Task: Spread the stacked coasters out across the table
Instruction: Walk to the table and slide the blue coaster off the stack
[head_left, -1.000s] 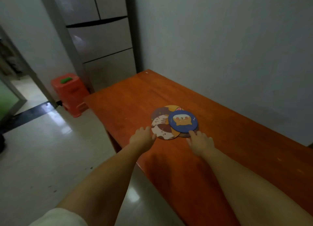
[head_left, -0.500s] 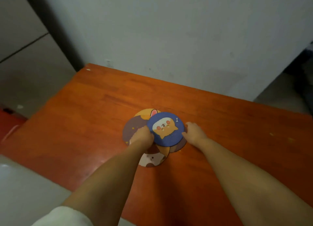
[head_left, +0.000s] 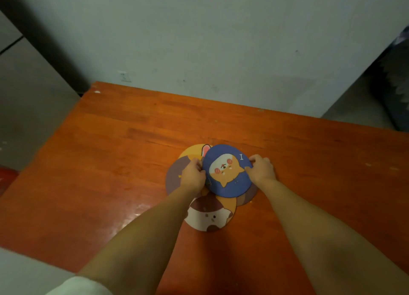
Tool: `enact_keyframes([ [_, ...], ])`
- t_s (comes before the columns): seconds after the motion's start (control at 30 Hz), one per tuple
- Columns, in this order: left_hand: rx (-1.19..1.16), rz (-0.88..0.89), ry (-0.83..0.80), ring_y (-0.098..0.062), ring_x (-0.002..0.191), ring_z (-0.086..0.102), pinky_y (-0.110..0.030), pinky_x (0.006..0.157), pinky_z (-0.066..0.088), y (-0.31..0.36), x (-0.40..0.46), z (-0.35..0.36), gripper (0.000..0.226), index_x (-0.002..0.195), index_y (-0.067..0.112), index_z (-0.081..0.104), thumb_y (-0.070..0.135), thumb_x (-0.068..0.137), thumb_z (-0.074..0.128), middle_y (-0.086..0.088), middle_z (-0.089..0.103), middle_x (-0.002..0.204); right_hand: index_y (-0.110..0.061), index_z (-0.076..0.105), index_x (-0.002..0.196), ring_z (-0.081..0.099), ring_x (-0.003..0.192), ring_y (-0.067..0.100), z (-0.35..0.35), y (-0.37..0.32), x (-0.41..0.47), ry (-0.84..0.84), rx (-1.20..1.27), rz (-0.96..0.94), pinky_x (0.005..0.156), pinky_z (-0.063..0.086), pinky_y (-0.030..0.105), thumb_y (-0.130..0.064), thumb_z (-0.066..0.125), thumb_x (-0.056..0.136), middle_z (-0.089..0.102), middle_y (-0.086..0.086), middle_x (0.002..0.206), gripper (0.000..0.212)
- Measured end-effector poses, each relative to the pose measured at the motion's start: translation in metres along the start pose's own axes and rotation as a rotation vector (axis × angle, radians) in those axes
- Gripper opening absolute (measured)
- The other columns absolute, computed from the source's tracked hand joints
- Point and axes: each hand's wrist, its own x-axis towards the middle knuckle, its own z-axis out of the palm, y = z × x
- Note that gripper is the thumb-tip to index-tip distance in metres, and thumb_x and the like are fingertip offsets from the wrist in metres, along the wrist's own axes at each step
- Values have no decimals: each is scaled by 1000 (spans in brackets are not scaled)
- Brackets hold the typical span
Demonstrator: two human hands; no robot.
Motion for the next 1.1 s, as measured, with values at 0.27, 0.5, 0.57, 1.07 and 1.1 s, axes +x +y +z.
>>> enact_keyframes([
  [0.27, -224, 68, 73, -26, 63, 32, -37, 63, 28, -12, -31, -35, 29, 72, 17, 36, 3, 96, 45, -6, 40, 70, -11, 58, 94, 57, 106, 34, -17, -24, -16, -28, 168, -96, 81, 46, 39, -16, 55, 94, 62, 16, 114, 6],
  [0.5, -380, 30, 178, -31, 78, 49, -60, 79, 50, -58, -50, -122, 19, 83, 14, 43, 2, 97, 45, -20, 53, 93, -7, 49, 92, 51, 72, 25, 15, -99, -58, -261, 286, -176, 60, 47, 35, -7, 51, 94, 51, 12, 82, 3],
  [0.57, -386, 9, 194, -31, 79, 52, -60, 81, 51, -84, -51, -153, 26, 77, 19, 44, 1, 96, 46, -19, 54, 92, -5, 51, 83, 47, 56, 18, 38, -125, -74, -314, 280, -197, 45, 44, 23, -3, 51, 93, 48, 10, 68, 10],
  [1.07, -213, -112, 137, -25, 54, 50, -32, 54, 46, -261, -30, -317, 31, 70, 18, 45, -1, 94, 49, -9, 51, 64, -17, 40, 57, 51, 71, 23, 227, -264, -193, -288, 238, -35, 61, 45, 35, -1, 48, 87, 50, 8, 65, 35],
  [1.1, -174, -104, 127, -27, 56, 51, -36, 58, 48, -263, -27, -316, 26, 73, 16, 46, 0, 93, 50, -8, 51, 65, -18, 39, 57, 51, 73, 24, 231, -262, -194, -259, 218, -22, 65, 44, 35, -1, 48, 86, 49, 8, 65, 35],
])
